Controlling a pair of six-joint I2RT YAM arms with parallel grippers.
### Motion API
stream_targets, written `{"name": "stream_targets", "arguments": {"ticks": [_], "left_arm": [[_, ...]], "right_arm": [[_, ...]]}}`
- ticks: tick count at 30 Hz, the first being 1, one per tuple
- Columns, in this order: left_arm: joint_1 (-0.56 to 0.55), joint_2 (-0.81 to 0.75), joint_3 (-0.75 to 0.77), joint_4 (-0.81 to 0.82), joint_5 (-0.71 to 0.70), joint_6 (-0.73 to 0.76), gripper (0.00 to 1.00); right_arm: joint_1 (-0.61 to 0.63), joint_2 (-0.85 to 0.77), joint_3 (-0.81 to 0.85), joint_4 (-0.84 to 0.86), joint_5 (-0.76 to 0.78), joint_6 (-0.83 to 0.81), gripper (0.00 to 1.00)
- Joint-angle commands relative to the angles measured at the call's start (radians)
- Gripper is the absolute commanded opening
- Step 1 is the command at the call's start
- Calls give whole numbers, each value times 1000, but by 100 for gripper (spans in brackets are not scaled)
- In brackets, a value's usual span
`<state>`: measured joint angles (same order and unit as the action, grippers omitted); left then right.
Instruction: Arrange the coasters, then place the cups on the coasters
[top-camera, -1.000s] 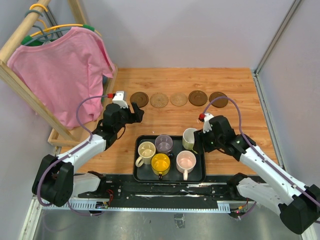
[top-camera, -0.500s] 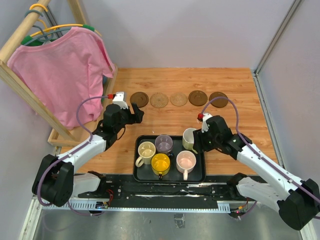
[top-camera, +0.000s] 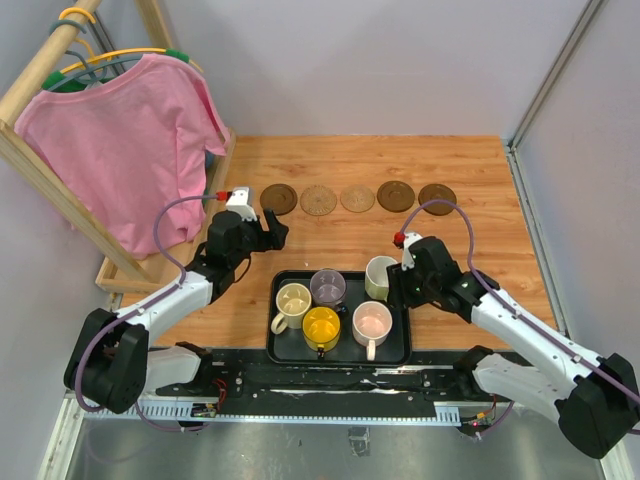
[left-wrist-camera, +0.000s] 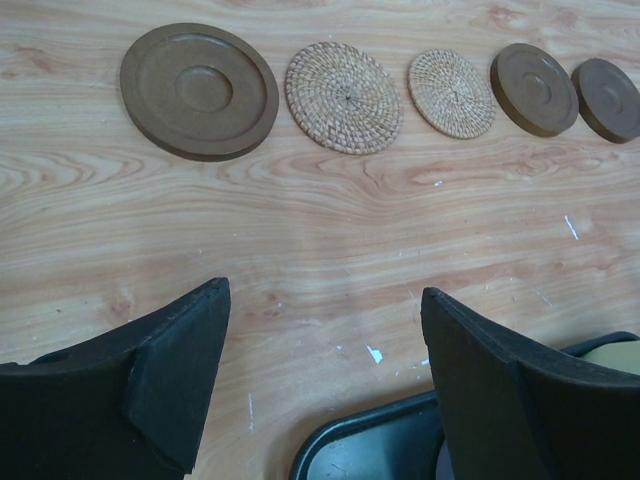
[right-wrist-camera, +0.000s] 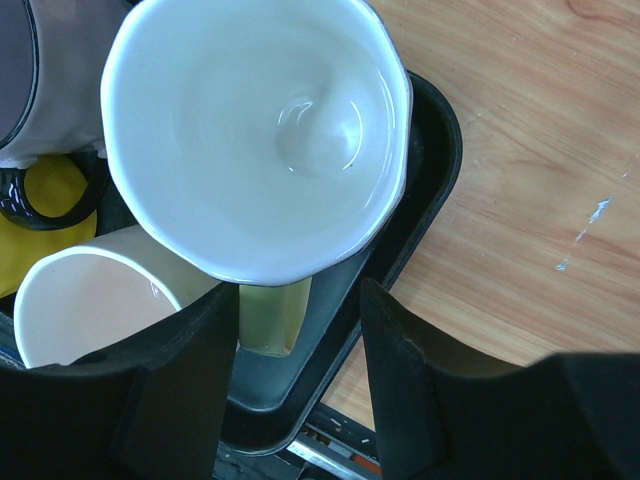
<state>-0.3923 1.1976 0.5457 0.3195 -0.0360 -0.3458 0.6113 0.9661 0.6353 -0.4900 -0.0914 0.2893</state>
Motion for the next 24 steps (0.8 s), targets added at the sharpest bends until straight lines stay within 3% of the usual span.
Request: {"name": "stream_targets", "arguments": {"ticks": [1,11,19,24], "left_arm": [[-11,-13,-11,38,11,-10,81],[-12,-27,-24,41,4,-9,81],[-11,-27,-27,44,7,-8,81],[-11,-27,-27,46,7,-8,81]], "right_arm": [[24,-13,-28,31,27,27,48],[41,28,-34,79,31,29,46],[57,63,-20,89,31,25,36],[64,63,-21,79,38,23,9]]}}
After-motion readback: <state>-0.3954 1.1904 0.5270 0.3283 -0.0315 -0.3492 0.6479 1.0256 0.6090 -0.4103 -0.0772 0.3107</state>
